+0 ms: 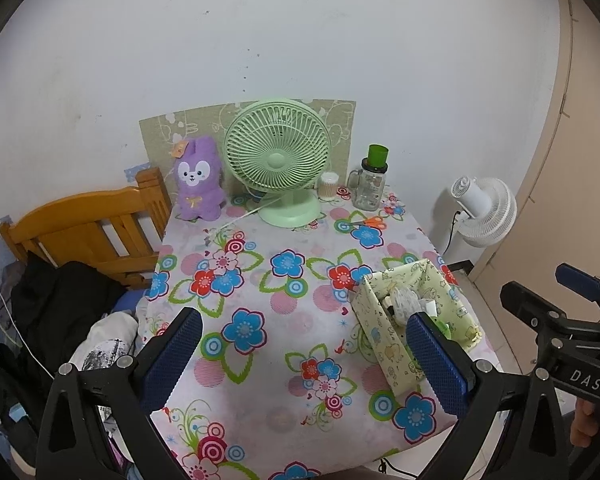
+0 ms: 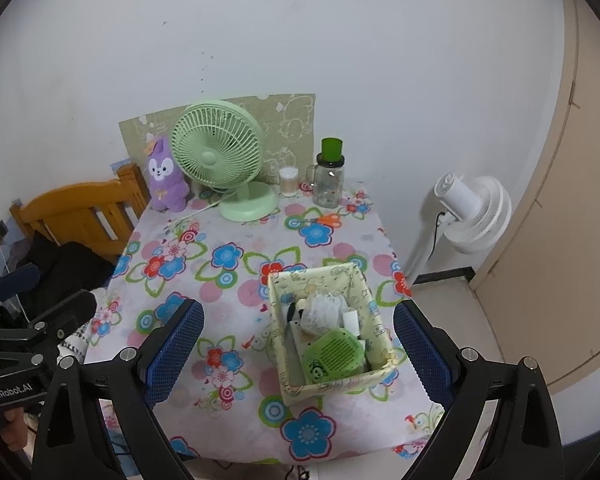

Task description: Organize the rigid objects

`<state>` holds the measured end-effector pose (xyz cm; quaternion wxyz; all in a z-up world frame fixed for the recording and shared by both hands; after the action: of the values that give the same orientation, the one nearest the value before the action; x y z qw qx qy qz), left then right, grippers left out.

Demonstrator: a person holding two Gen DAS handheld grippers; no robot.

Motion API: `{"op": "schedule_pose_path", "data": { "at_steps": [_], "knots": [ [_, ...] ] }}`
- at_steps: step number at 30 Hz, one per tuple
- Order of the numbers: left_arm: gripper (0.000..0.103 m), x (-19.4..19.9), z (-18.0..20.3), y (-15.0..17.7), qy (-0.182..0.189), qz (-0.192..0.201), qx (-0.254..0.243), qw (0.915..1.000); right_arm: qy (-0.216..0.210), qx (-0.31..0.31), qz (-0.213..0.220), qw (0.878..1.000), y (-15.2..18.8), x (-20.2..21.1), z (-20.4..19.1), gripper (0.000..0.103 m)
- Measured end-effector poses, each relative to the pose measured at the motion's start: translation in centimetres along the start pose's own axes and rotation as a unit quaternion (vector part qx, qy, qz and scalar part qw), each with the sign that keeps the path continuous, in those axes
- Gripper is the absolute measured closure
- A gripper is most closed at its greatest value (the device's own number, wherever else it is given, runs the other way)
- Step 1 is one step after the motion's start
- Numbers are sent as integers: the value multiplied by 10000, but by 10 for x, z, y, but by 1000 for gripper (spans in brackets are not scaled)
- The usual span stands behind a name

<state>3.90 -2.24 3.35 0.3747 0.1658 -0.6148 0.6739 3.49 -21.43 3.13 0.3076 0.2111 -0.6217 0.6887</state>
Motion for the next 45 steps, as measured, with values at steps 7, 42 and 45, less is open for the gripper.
{"op": "schedule_pose_path", "data": {
  "at_steps": [7,42,45],
  "knots": [
    [0,-6,2,0,25,-86,2,10000,-66,-66,-95,9999,-1,-5,-1,4],
    [0,-33,11,-7,111,-238,-141,9996,-28,-74,-258,9996,4,-27,3,3],
    [0,-37,10,-3,72,-253,-85,9996,-13,-111,-192,9998,8,-29,2,3]
  ]
}}
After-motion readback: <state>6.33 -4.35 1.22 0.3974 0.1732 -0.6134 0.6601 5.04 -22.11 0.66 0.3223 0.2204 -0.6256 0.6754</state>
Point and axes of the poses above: each gripper's, at about its wrist camera, not at the fingertips, and x roughly against the way its jaws point, z to its right, y to its underside, the point moved 7 cm from there along -x, roughly the way its jaws point, and after that the axes turned 12 degrees about y, right-handed, at the moved point
